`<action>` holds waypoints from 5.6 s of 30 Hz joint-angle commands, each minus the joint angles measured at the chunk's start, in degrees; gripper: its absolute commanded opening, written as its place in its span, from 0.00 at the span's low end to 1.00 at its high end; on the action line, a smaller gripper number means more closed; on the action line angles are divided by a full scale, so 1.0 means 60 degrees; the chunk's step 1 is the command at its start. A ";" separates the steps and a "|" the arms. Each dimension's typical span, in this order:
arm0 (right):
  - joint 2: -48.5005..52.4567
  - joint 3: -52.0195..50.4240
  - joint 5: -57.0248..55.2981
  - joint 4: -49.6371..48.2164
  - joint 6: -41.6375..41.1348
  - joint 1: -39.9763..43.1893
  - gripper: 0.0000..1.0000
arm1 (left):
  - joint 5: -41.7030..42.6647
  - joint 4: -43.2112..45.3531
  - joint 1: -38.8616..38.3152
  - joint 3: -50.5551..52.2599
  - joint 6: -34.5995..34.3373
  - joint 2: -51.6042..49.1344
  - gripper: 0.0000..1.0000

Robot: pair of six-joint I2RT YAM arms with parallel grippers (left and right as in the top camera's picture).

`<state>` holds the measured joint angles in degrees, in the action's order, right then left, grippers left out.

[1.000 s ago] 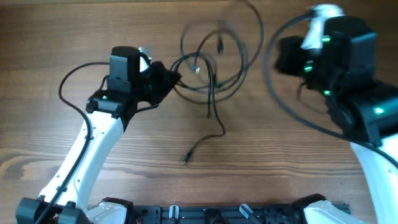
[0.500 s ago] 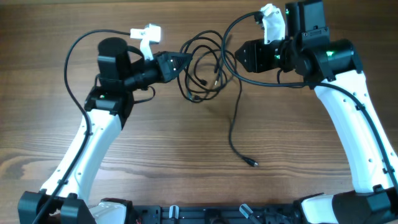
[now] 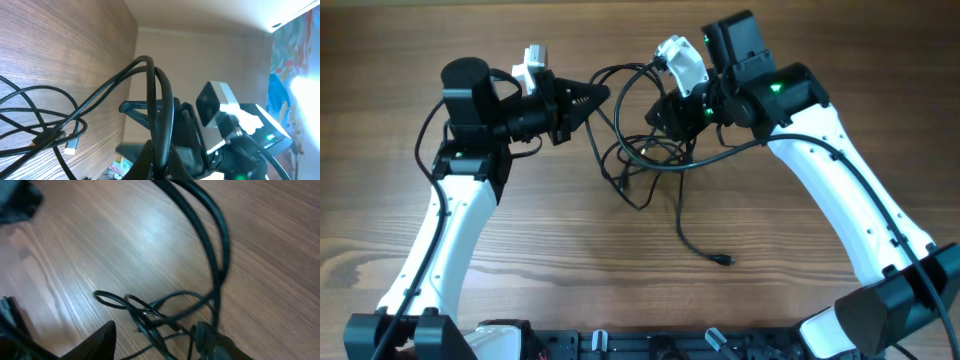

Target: Untangle cables

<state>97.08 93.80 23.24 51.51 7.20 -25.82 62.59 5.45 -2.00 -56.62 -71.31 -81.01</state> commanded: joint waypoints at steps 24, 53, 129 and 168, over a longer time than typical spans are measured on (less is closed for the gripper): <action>-0.1956 0.0612 -0.0984 -0.0372 -0.1763 0.0539 0.04 | 0.0958 0.3730 0.2911 -0.0080 0.0379 0.0058 0.08; 0.1082 0.0637 -0.3519 0.0998 -0.3756 0.2087 0.80 | -0.7206 -0.5628 -0.1712 -0.0080 0.4521 0.0055 0.41; 0.1388 1.0542 -0.0929 0.1038 -0.5741 0.1734 0.04 | -0.7624 -0.5599 -0.0335 -0.0080 0.4204 0.0055 1.00; 0.4255 0.6175 -0.2528 0.0503 -0.5468 0.9424 0.05 | -0.7621 -0.5599 -0.0335 -0.0080 0.4204 0.0055 1.00</action>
<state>122.54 131.37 8.08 54.85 -25.32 30.81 17.56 -28.27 -4.27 -57.17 -46.39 -81.06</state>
